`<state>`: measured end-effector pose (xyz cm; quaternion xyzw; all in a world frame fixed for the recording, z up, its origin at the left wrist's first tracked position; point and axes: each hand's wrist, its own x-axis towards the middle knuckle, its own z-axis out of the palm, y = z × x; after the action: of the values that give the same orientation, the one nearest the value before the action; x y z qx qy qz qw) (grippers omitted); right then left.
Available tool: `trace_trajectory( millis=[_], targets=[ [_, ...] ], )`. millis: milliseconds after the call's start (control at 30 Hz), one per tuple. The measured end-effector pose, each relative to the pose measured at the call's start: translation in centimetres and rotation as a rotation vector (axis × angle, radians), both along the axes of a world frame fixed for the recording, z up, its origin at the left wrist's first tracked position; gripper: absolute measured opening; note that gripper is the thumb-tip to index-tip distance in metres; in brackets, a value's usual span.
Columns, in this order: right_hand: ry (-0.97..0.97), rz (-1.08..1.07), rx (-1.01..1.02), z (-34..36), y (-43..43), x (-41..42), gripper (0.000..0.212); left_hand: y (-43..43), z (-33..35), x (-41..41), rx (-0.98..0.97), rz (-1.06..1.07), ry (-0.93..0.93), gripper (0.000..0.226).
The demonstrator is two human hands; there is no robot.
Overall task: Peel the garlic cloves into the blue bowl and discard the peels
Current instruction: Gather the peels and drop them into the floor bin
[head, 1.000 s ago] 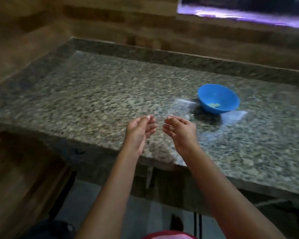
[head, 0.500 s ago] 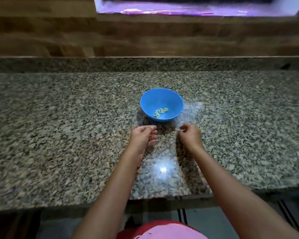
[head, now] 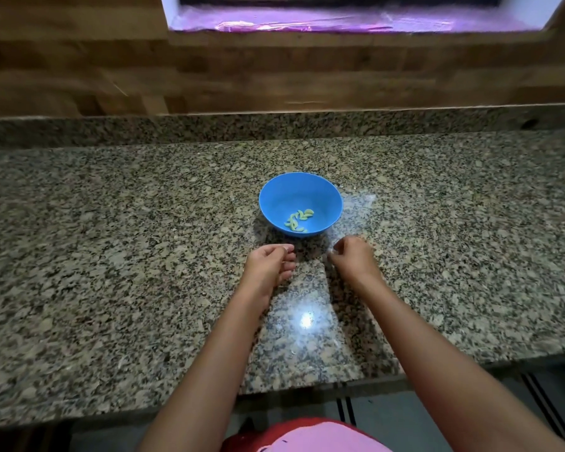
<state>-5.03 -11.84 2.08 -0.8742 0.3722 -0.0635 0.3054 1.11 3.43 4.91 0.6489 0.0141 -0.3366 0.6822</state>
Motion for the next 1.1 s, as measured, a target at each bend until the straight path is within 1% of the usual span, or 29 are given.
trace_trajectory(
  millis=[67,167,200,267,333,400,500,567,600,700,800,867,933,1000,1100],
  targets=[
    [0.042,0.005,-0.023,-0.5,-0.1,0.4,0.013,0.0,0.0,0.1,0.004,-0.001,0.000,0.014],
    [0.021,0.002,-0.025,-0.4,0.4,0.2,0.011,0.3,-0.1,0.2,0.005,-0.001,-0.006,0.014],
    [-0.017,-0.003,0.002,-0.2,0.6,0.0,0.010,0.3,-0.1,0.3,0.008,0.002,-0.010,0.014],
    [-0.165,-0.010,0.085,0.7,1.4,-0.5,0.010,0.4,-0.1,0.6,0.006,0.016,-0.021,0.014],
    [-0.309,0.001,0.092,2.2,2.1,-0.5,0.010,0.5,0.1,0.9,0.008,0.034,-0.042,0.014],
    [-0.385,0.018,0.063,3.6,2.3,0.6,0.010,0.7,0.0,1.2,0.021,0.047,-0.068,0.014],
    [-0.421,0.018,0.046,4.9,1.9,2.6,0.022,1.2,-0.3,1.4,0.074,0.090,-0.118,0.013],
    [-0.459,0.002,0.074,5.3,2.1,3.0,0.027,1.7,-0.8,1.3,0.176,0.094,-0.226,0.018],
    [-0.482,0.000,0.083,5.4,2.5,2.8,0.025,1.9,-1.0,1.2,0.254,0.070,-0.315,0.020],
    [-0.528,0.028,0.174,4.5,4.3,0.7,0.015,2.1,-2.0,0.6,0.538,-0.070,-0.618,0.029],
    [-0.524,0.039,0.272,2.9,5.9,-1.5,0.011,1.3,-2.9,-0.1,0.691,-0.207,-0.823,0.036],
    [-0.466,0.038,0.309,1.7,6.2,-2.4,0.010,0.7,-3.6,-0.3,0.773,-0.269,-0.898,0.033],
    [-0.400,0.025,0.369,0.8,6.2,-2.7,0.010,0.4,-4.2,-0.3,0.818,-0.292,-0.923,0.024],
    [-0.367,0.002,0.428,0.0,6.0,-2.8,0.010,0.4,-4.6,-0.3,0.830,-0.299,-0.920,0.018],
    [-0.306,0.027,0.454,-0.5,5.8,-2.6,0.012,0.6,-4.8,-0.3,0.830,-0.339,-0.968,0.020]
  ],
)
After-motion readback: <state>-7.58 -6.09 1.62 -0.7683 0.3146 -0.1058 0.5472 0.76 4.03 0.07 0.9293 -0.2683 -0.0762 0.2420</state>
